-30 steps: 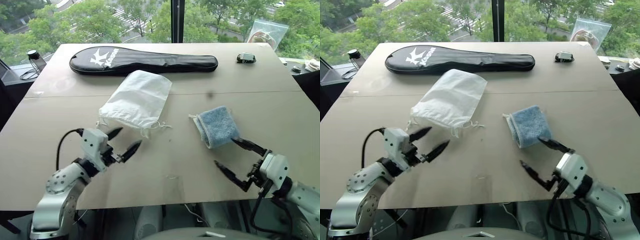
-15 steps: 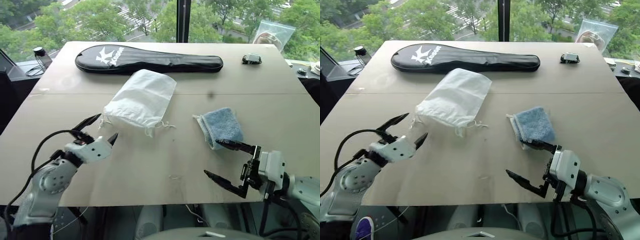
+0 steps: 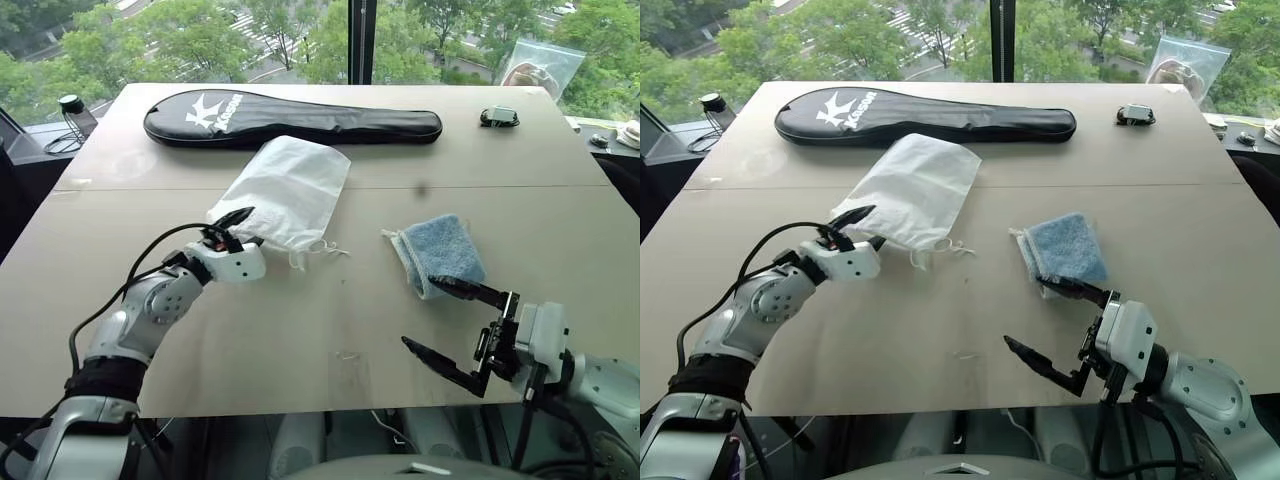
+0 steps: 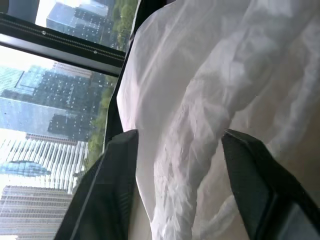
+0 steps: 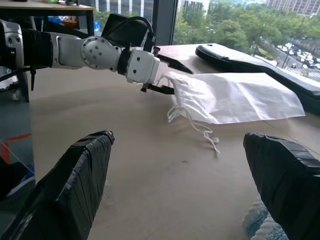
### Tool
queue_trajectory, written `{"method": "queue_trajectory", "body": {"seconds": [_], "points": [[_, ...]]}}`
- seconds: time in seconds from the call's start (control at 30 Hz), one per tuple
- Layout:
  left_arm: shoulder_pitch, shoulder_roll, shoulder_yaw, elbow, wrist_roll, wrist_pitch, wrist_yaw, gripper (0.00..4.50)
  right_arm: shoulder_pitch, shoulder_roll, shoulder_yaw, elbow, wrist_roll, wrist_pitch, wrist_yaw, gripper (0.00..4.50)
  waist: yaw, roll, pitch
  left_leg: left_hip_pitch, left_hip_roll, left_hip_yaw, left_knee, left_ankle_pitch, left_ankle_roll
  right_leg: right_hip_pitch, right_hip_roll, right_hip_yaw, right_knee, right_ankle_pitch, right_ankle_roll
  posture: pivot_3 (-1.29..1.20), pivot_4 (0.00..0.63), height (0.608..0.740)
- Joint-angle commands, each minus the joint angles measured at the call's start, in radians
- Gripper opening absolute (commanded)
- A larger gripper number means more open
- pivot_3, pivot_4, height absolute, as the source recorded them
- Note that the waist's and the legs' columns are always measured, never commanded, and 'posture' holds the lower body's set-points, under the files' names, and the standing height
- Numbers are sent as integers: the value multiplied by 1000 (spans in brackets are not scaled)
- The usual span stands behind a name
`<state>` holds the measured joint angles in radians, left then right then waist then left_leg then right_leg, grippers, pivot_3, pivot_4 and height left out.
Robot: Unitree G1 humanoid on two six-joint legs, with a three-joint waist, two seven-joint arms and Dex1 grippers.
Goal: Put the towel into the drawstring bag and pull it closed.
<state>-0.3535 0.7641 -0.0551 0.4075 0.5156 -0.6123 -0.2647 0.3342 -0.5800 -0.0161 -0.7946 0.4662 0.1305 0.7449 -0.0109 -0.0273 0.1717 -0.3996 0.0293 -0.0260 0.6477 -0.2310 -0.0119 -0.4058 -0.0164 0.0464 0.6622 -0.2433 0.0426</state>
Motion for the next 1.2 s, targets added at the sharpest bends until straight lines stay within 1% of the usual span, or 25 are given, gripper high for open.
{"method": "queue_trajectory", "body": {"seconds": [0.03,0.07,0.1,0.17,0.23,0.3,0.33,0.37,0.43,0.47,0.5,0.57,0.63,0.7,0.77,0.87,0.93,1.03,1.07,1.1,1.13,1.17,1.2], "points": [[-68,9,-1,20,-174,7,-151,479,-11,13,-18,5,-16,22,-56,4500,-1,0,0,0,0,0,0,0,0,0,0,0,0,0,0,0,150,740],[-78,3,3,16,-229,29,-201,60,-15,14,-20,9,-20,29,-66,4500,-1,0,0,0,0,0,0,0,0,0,0,0,0,0,0,0,150,740],[-89,-12,14,-10,-323,117,-289,60,-27,11,-24,18,-24,60,-87,4500,-1,0,0,0,0,0,0,0,0,0,0,0,0,1,-2,0,150,740],[-103,-28,29,-57,-448,246,-403,60,-46,4,-30,34,-32,103,-116,4500,-2,0,0,0,0,0,0,0,0,0,0,0,1,2,-3,0,150,740],[-117,-39,45,-163,-610,482,-526,60,-79,0,-77,55,44,184,-145,4500,-3,0,0,0,0,0,0,0,0,0,0,0,1,2,-3,0,150,740],[-130,-30,44,-287,-714,722,-597,60,-131,3,-133,75,16,210,-208,4500,-3,0,0,-1,0,-1,1,0,0,0,0,0,1,2,-3,0,150,740],[-135,-26,44,-347,-748,821,-606,60,-164,10,-154,85,-26,224,-262,4500,-3,0,0,-1,-1,-1,1,0,0,0,0,0,1,2,-3,0,150,740],[-138,-24,41,-405,-763,896,-602,60,-193,13,-171,94,-23,263,-297,4500,-4,0,0,-1,-1,-1,2,0,0,0,0,0,1,1,-3,0,150,740],[-149,-30,41,-496,-783,1053,-565,60,-238,-16,-180,96,-4,404,-342,4500,-4,0,0,-1,-1,-2,2,0,0,0,1,0,1,1,-2,0,150,740],[-165,-43,43,-536,-808,1164,-538,60,-285,-27,-182,127,29,491,-354,4500,-4,0,0,-1,-1,-2,1,0,0,0,1,0,1,1,-2,0,150,740],[-186,-53,37,-565,-832,1269,-521,60,-328,-26,-190,163,70,560,-362,4500,-4,0,0,-1,-1,-3,1,0,0,0,1,0,1,1,-2,0,150,740],[-240,-80,22,-603,-885,1467,-491,60,-403,-44,-162,240,77,610,-332,4500,-6,0,1,-1,-1,-4,1,0,0,0,2,0,2,1,-2,0,150,740],[-296,-114,6,-618,-898,1594,-448,60,-474,-32,-143,320,83,650,-327,4500,-6,0,1,-1,-2,-4,2,0,0,0,1,0,2,1,-2,0,150,740],[-346,-164,-1,-624,-892,1670,-385,60,-540,-24,-98,382,113,725,-295,4500,-6,0,1,-2,-3,-5,2,0,0,0,1,0,2,0,-1,0,150,740],[-386,-222,10,-624,-890,1715,-325,60,-586,-22,-33,449,81,760,-284,4500,-6,0,1,-2,-3,-5,2,0,0,0,1,0,1,1,-2,0,150,740],[-432,-308,38,-611,-888,1781,-240,60,-608,-35,58,547,34,766,-233,4500,-5,0,1,-3,-4,-6,2,0,0,0,1,-1,1,2,-3,0,150,740],[-467,-358,52,-596,-883,1840,-184,60,-639,-17,81,638,22,785,-223,4500,-6,-1,1,-3,-4,-6,2,0,0,0,1,-1,1,2,-3,0,150,740],[-502,-400,54,-592,-889,1870,-152,60,-692,-10,127,775,-43,750,-203,4500,-19,-4,-2,-1,-4,-6,2,0,0,1,1,0,1,2,-3,0,150,740],[-510,-408,50,-585,-887,1874,-144,4,-700,-21,155,804,-78,706,-183,4241,-24,-5,-2,0,-4,-6,2,0,0,3,1,0,1,2,-3,0,150,740],[-516,-413,47,-576,-886,1876,-139,0,-703,-29,176,822,-100,674,-163,4085,-29,-5,-2,3,-4,-6,2,0,0,5,1,0,1,2,-3,0,150,740],[-523,-419,43,-564,-885,1874,-135,0,-705,-33,188,831,-115,652,-149,3803,-31,-5,-2,5,-4,-6,2,0,0,7,1,0,1,0,0,0,150,740],[-530,-425,39,-548,-883,1869,-131,0,-707,-35,199,834,-130,630,-140,3372,-31,-5,-2,7,-4,-6,2,0,0,9,1,0,1,0,2,0,150,740],[-539,-432,37,-529,-878,1861,-124,0,-706,-38,211,829,-153,603,-135,2838,-31,-5,-2,9,-4,-7,3,0,0,10,1,0,1,0,2,0,150,740]]}}
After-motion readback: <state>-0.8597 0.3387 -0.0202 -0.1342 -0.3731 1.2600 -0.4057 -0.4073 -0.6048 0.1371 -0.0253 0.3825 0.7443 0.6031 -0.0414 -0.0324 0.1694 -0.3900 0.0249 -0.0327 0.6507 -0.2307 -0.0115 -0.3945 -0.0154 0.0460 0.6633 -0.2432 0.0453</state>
